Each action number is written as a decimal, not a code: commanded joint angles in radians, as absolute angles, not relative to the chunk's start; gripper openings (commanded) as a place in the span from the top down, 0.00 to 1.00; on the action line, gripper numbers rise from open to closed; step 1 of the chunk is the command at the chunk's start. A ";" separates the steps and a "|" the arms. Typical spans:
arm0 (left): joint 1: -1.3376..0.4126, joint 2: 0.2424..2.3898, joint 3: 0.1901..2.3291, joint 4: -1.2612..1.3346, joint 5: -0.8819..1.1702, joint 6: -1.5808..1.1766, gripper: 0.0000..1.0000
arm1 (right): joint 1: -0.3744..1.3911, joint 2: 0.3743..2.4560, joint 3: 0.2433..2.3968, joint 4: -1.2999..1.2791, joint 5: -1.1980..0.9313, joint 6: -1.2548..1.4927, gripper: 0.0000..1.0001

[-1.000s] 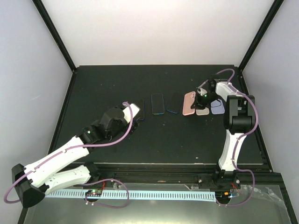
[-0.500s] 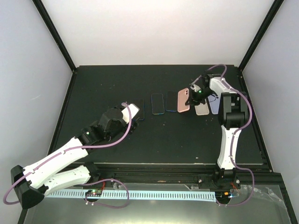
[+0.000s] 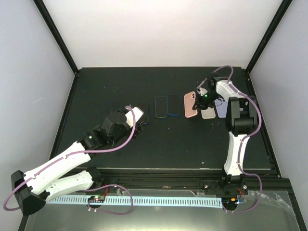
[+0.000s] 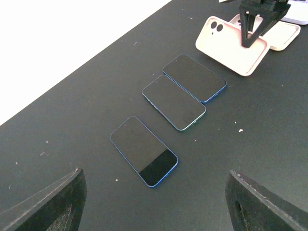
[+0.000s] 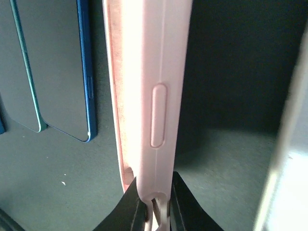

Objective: Take the phone out of the phone case
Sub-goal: Adjust the phone at the center of the board.

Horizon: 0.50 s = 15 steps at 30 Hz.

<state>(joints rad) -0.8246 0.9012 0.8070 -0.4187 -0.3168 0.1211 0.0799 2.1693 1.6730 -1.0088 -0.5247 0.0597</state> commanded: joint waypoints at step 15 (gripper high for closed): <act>-0.818 0.887 0.804 -0.402 -0.336 0.135 0.20 | 0.027 1.945 1.586 -0.962 -0.316 -0.012 0.61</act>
<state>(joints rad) -0.8246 0.9012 0.8070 -0.4183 -0.3176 0.1211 0.0486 2.0521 1.6073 -0.9928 -0.3836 0.0204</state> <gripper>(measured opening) 0.804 0.377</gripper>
